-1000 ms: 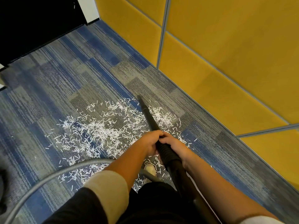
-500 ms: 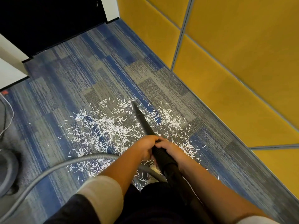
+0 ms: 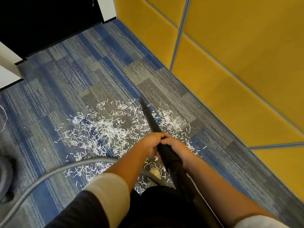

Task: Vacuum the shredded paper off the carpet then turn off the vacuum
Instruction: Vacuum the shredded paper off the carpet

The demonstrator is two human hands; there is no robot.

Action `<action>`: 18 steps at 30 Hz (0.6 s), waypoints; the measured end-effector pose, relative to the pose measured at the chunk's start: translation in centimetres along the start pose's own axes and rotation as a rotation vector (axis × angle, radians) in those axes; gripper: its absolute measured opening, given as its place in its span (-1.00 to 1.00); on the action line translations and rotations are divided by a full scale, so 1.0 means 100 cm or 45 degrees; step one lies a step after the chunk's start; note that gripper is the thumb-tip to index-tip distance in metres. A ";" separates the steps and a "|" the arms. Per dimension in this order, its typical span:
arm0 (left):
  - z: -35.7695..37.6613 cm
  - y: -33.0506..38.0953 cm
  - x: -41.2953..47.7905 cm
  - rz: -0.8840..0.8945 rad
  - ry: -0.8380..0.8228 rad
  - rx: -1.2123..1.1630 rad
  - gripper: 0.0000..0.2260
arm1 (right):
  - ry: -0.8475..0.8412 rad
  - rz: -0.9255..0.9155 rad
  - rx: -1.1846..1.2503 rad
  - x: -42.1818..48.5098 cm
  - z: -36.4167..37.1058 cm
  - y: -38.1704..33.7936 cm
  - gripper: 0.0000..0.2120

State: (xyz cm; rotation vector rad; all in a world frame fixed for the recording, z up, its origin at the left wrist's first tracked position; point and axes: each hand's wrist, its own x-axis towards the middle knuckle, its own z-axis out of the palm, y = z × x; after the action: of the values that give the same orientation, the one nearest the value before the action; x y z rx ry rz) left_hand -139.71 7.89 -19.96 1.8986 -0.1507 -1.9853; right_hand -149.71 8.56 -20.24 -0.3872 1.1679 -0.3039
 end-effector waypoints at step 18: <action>-0.028 -0.011 0.006 0.009 0.041 -0.064 -0.78 | -0.108 -0.012 -0.175 0.010 0.021 0.004 -0.78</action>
State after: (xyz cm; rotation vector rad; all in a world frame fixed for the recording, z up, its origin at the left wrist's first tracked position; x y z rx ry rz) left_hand -137.21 9.23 -21.07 1.8953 -0.0978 -1.9345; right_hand -147.33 8.80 -20.55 -0.5214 1.1069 -0.2142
